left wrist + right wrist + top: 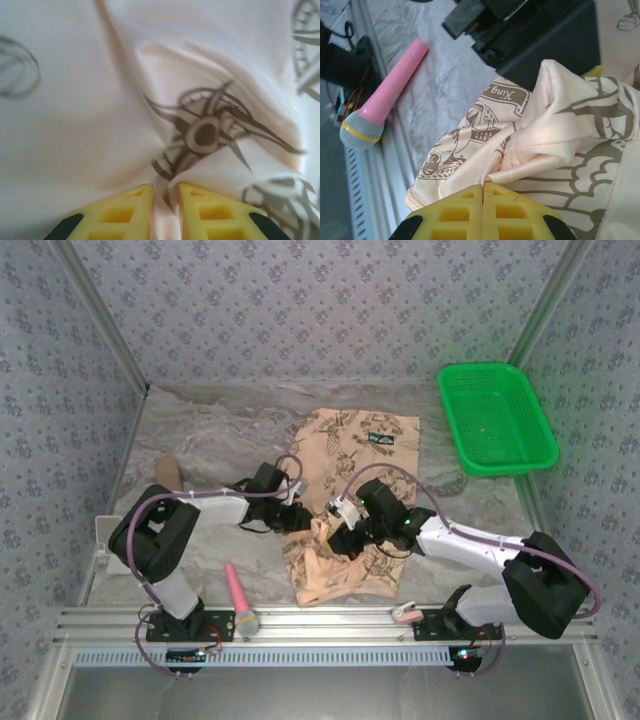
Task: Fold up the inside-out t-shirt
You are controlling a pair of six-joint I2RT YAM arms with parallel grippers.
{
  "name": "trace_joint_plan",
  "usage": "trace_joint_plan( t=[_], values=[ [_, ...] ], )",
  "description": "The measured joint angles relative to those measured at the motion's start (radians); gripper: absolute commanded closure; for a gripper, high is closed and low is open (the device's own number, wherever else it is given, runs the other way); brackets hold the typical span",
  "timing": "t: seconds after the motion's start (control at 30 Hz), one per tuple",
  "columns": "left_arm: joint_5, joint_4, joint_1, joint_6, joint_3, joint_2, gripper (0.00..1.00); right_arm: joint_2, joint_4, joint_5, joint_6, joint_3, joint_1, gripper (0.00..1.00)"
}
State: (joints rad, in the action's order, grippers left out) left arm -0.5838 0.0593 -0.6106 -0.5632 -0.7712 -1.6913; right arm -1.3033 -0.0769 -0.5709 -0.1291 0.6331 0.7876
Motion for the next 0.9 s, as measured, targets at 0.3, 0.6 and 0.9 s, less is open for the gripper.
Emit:
trace_joint_plan(
  t=[0.3,0.6,0.9],
  values=[
    [0.032,0.061,0.011,0.048,0.024,0.061,0.67,-0.044,-0.050,0.082,-0.071,0.003,-0.046,0.61],
    [-0.021,0.107,0.023,0.089,0.075,0.258,0.53,-0.137,-0.076,0.183,-0.145,0.099,-0.046,0.74],
    [-0.026,0.023,-0.045,0.065,0.016,0.117,0.53,-0.180,-0.009,0.044,-0.201,0.099,-0.111,1.00]
  ],
)
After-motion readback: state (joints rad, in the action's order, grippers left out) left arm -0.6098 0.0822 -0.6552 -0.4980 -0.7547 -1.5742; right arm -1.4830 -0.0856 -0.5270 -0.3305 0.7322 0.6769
